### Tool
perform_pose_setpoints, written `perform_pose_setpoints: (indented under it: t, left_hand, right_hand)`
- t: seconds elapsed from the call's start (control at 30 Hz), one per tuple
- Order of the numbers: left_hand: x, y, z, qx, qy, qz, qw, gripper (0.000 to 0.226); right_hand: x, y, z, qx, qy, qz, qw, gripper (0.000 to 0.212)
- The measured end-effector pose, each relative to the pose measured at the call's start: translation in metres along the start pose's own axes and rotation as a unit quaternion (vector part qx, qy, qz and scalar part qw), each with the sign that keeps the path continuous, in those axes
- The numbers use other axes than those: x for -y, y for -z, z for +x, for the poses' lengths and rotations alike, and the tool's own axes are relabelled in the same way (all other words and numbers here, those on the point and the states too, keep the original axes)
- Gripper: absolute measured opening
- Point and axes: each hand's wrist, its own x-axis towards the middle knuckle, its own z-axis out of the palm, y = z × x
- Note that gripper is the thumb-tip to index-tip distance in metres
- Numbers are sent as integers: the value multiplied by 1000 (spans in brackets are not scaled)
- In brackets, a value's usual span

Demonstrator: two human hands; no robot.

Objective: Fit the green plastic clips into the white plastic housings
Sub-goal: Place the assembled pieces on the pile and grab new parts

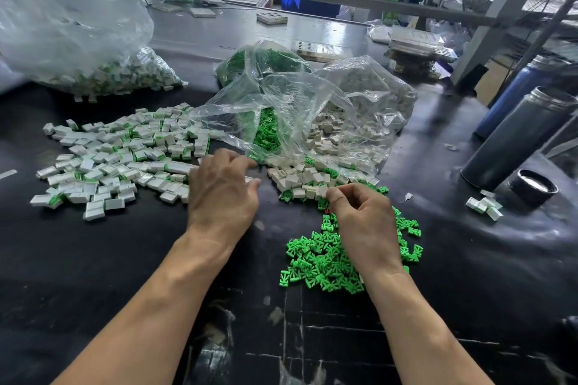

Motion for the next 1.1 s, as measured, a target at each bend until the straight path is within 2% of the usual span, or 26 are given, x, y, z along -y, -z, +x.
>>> perform_pose_setpoints:
  t: [0.1,0.2,0.27,0.47,0.67,0.77,0.9,1.0,1.1]
  left_hand:
    - [-13,-9,-6,71,-89,-55,992,52]
    - [-20,-22,-10,158,-104,-6,982,81]
    - [-21,-27,-11,186,-108,5,977,84]
    - [-21,-28,-14,135,-125,-57,981,63]
    - [-25,-19,-17,135,-82,-134,978,62]
    - [-26,-15,-18,134,-65,-130,980,59]
    - [-23,-12,-17,138,-7,-92,986,42]
    - [-25,-12,-18,145,-7,-74,987,32]
    - [-29,-11,-20,156,-18,-92,983,33]
  right_hand:
    - [0,0,0,3,2,-7,1000,24]
    - [1,0,1,5,5,-13,1000,25]
    - [1,-1,0,8,5,-13,1000,25]
    - [1,-2,1,17,2,-23,1000,23]
    - [0,0,1,24,10,-53,998,20]
    - [0,5,2,50,12,-112,992,15]
    - [3,10,2,68,16,-190,979,7]
    - [7,5,-1,71,27,-239,968,6]
    - [11,-3,-4,74,40,-285,955,9]
